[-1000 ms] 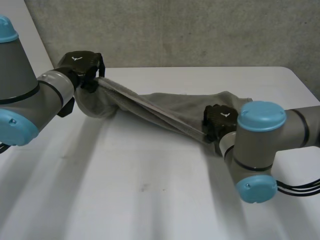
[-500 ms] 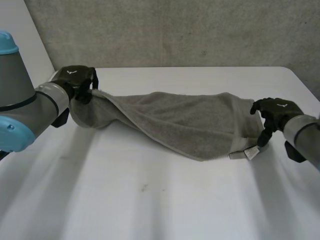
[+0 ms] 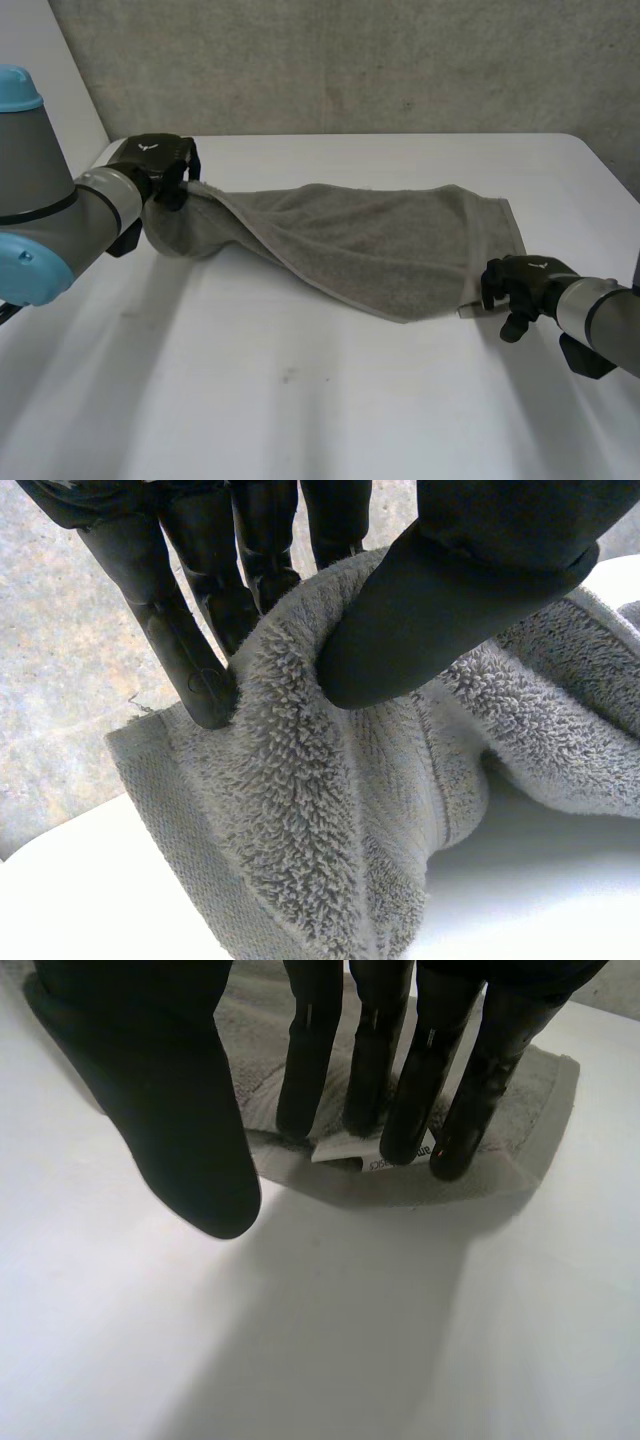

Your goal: Fold the towel.

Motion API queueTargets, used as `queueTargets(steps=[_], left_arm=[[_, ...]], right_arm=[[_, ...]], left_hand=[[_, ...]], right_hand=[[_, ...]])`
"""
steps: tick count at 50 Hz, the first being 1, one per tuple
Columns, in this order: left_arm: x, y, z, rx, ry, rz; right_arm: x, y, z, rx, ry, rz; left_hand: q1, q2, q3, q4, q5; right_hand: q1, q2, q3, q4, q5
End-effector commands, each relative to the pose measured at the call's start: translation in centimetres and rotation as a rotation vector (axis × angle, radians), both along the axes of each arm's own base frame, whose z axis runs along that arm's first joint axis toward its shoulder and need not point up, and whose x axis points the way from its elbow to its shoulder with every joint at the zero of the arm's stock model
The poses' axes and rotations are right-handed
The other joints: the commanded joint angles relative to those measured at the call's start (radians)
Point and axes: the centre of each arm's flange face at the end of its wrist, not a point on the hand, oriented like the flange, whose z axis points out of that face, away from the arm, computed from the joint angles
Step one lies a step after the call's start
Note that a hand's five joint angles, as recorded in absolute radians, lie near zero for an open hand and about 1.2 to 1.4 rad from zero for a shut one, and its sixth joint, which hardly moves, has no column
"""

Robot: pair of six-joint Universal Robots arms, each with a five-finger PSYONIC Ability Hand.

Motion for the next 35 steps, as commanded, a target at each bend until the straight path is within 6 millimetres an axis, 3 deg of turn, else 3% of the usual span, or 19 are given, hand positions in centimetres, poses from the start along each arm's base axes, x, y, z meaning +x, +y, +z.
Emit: queueTargets(steps=[1, 10, 22, 35], left_arm=[[0.0, 0.0, -0.1, 0.001, 0.0, -0.001], [-0.1, -0.1, -0.4, 0.008, -0.004, -0.002], [-0.1, -0.3, -1.0, 0.019, -0.009, -0.002], [-0.2, -0.4, -1.4, 0.025, -0.01, -0.002]], right_arm=[[0.4, -2.9, -1.8, -0.063, -0.005, -0.011], [1.3, -5.1, -2.7, -0.114, -0.011, 0.001], [3.0, -6.0, -3.9, -0.151, -0.016, 0.036], [3.2, -6.9, -4.2, -0.183, -0.011, 0.019]], left_hand=[[0.189, 0.178, 0.179, 0.177, 0.182], [0.189, 0.178, 0.179, 0.177, 0.182], [0.189, 0.178, 0.179, 0.177, 0.182], [0.189, 0.178, 0.179, 0.177, 0.182]], right_hand=[[-0.157, -0.158, -0.142, -0.143, -0.159], [-0.189, -0.19, -0.175, -0.176, -0.192], [-0.175, -0.175, -0.16, -0.161, -0.177], [-0.016, -0.017, -0.001, -0.003, -0.019]])
